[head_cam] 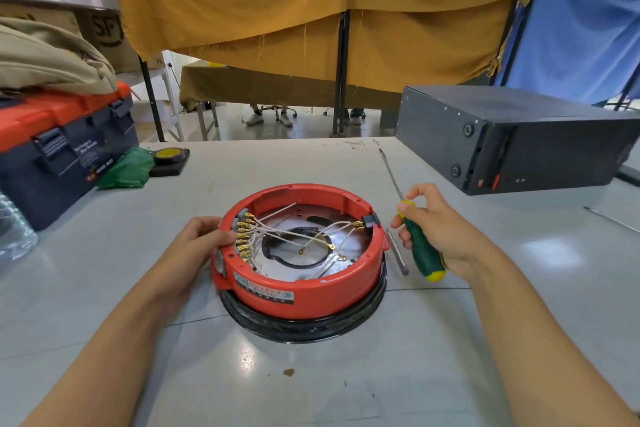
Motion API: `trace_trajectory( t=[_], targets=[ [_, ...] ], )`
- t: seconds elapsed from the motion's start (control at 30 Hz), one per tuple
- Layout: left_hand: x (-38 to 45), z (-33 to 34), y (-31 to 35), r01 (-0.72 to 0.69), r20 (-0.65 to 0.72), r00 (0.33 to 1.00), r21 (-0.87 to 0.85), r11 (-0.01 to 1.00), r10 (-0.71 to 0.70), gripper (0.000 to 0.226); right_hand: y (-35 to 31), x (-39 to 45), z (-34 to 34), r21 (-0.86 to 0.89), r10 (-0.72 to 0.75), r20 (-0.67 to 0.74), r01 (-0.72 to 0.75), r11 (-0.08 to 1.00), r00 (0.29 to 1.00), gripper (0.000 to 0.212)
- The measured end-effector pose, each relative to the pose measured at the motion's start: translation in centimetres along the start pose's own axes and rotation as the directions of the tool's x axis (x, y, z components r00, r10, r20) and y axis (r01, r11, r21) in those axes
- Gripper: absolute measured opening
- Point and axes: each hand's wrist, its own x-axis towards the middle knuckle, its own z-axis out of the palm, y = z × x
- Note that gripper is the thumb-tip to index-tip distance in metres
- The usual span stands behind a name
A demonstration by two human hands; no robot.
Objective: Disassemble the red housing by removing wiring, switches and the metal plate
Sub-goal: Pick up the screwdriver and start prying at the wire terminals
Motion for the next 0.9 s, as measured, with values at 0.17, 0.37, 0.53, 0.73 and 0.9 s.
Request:
trace_trajectory(
  t=[0.17, 0.37, 0.53, 0.73, 0.9],
  targets=[
    [-0.3, -0.2, 0.6, -0.012, -0.014, 1.0, 0.003, 1.0, 0.012, 0.023, -1.9, -0.2, 1.3, 0.504, -0.039, 0.153, -0.044, 0.863, 0.988, 0.026],
    [-0.1, -0.5, 1.2, -0.021, -0.043, 0.999, -0.005, 1.0, 0.021, 0.023, -3.4, -0.7, 2.8, 0.805, -0.107, 0.263, -0.157, 0.573, 0.959, 0.034],
    [0.4, -0.7, 1.5, -0.007, -0.057, 0.998, 0.036, 0.999, 0.009, 0.021, -3.7, -0.3, 3.7, 0.787, -0.185, 0.272, -0.108, 0.608, 0.944, 0.043],
    [1.2, -0.7, 2.0, -0.006, 0.0, 1.0, 0.049, 0.999, 0.006, 0.024, -3.5, 0.0, 4.3, 0.737, -0.281, 0.249, 0.006, 0.676, 0.927, 0.033],
    [1.9, -0.3, 2.3, 0.011, 0.028, 1.0, 0.059, 0.998, -0.013, 0.029, -3.3, 0.9, 5.0, 0.673, -0.238, 0.146, 0.08, 0.736, 0.96, 0.019]
  ],
)
